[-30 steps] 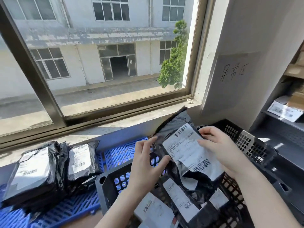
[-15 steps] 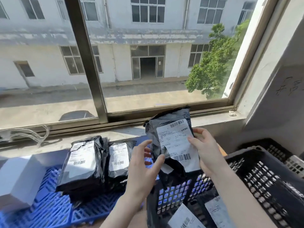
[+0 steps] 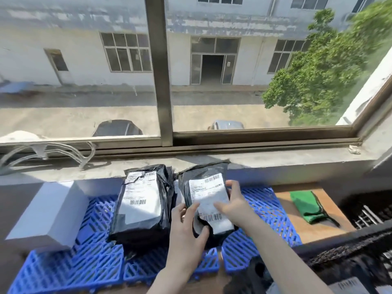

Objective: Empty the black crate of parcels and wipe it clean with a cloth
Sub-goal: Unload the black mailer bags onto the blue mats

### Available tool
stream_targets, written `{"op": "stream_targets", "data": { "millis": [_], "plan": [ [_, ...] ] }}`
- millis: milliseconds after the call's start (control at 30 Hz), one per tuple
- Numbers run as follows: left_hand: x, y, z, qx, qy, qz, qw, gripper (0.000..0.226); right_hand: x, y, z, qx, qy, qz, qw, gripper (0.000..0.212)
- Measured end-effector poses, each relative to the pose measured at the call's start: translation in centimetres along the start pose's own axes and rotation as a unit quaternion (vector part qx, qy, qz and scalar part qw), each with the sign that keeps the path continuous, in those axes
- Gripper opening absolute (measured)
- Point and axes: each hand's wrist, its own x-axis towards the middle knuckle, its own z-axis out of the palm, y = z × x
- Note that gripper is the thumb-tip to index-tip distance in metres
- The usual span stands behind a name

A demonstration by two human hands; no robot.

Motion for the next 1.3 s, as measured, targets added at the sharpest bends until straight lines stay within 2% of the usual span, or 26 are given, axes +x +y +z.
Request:
{"op": "stream_targets", "data": {
  "millis": [67, 200, 300, 433, 633, 767, 833, 933, 1033, 1133, 1200, 1300],
  "plan": [
    [0.1, -1.3, 0.6, 0.013, -0.019, -0.015, 1.0, 0.06, 1.4, 1.2, 1.3, -0.058, 0.003, 0.019, 0.998, 0.059],
    [0.2, -3.5, 1.3, 0.037, -0.052, -0.027, 0.998, 0.055, 2.9, 2.2, 3.3, -0.077, -0.026, 0.075, 0.994, 0.066],
    [0.4, -4.7, 1.8, 0.06, -0.069, -0.021, 0.996, 0.054, 3.5, 2.5, 4.6, -0.094, -0.059, 0.052, 0.992, 0.076],
    [1.2, -5.7, 2.6, 0.088, -0.11, -0.024, 0.99, 0.064, 4.2, 2.4, 5.7, -0.103, -0.086, 0.025, 0.991, 0.087],
    [2.2, -6.1, 2.8, 0.117, -0.12, -0.027, 0.985, 0.06, 5.2, 3.0, 5.8, -0.092, -0.12, 0.049, 0.987, 0.094],
    [1.8, -6.6, 3.3, 0.148, -0.08, 0.013, 0.986, 0.052, 5.2, 2.8, 5.0, -0.089, -0.07, 0.051, 0.992, 0.081],
    [1.5, -6.7, 3.4, 0.167, -0.061, 0.056, 0.982, 0.049, 5.2, 2.8, 4.5, -0.089, -0.008, 0.057, 0.994, 0.064],
    [1.7, -6.1, 3.1, 0.215, -0.084, 0.114, 0.966, 0.05, 5.1, 2.5, 4.1, -0.126, 0.058, 0.062, 0.988, 0.031],
    [1.5, -6.0, 3.2, 0.269, -0.123, 0.118, 0.948, 0.054, 4.5, 1.8, 4.2, -0.114, 0.001, 0.07, 0.991, 0.027],
    [1.5, -6.5, 3.4, 0.312, -0.136, 0.094, 0.935, 0.052, 4.0, 1.5, 4.7, -0.101, -0.081, 0.062, 0.99, 0.044],
    [1.6, -6.7, 3.3, 0.33, -0.136, 0.082, 0.931, 0.051, 3.9, 1.3, 4.6, -0.096, -0.106, 0.056, 0.988, 0.052],
    [1.8, -6.6, 3.1, 0.343, -0.143, 0.067, 0.926, 0.054, 3.6, 0.7, 4.3, -0.076, -0.125, 0.055, 0.988, 0.046]
  ]
}}
